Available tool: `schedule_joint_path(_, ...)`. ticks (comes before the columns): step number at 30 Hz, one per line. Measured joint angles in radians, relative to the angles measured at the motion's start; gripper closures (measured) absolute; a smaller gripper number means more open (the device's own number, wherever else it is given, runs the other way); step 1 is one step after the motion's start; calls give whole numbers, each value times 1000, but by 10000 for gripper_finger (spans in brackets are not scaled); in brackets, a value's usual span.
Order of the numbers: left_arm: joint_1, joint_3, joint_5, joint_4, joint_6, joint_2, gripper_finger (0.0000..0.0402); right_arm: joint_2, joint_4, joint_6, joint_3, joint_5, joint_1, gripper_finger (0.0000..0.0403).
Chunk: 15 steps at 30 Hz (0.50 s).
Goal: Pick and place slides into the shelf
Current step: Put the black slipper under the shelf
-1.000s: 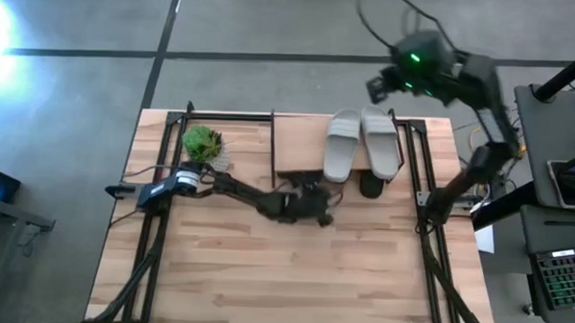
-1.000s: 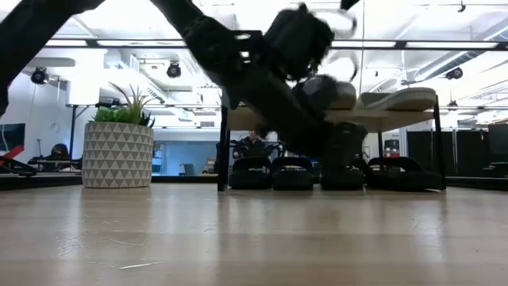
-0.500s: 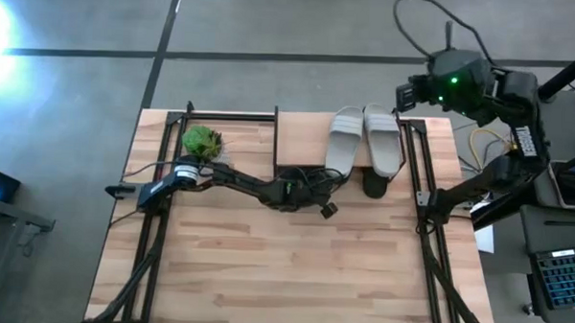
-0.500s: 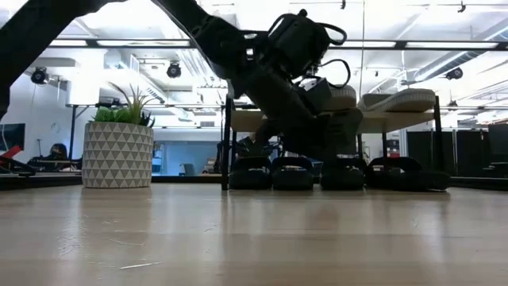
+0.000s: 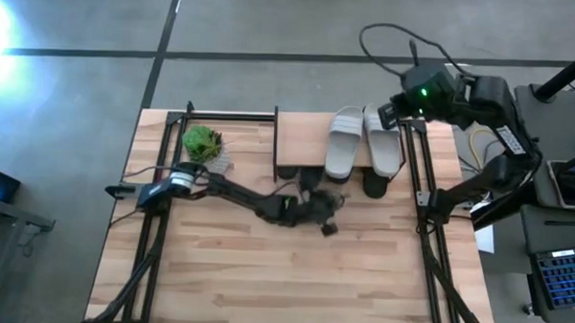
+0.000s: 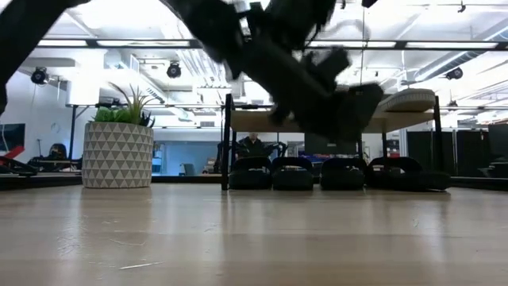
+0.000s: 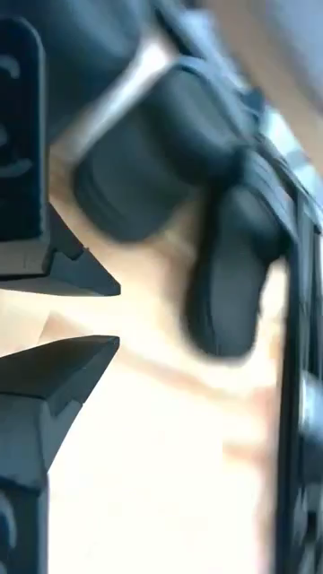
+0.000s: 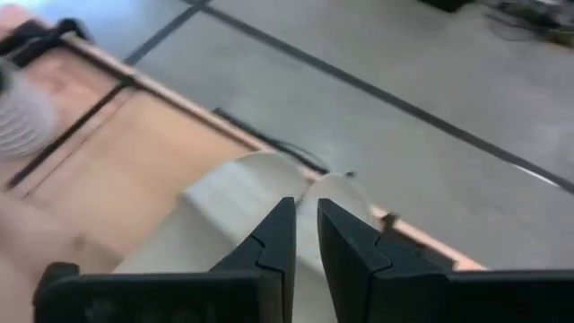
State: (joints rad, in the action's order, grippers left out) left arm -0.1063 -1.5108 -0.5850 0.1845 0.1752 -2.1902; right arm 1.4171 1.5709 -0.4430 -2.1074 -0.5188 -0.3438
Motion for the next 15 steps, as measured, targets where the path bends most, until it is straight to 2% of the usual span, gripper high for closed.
schedule_joint_path(4,-78,5,-63,4,-177,23,334,-54,0,-81,58,1,112,360)
schedule_joint_path(8,-120,26,-105,-2,-183,42,334,-113,0,-248,165,-17,290,360)
schedule_joint_path(15,-175,107,-218,-124,-140,129,334,-142,0,-758,435,-13,678,360)
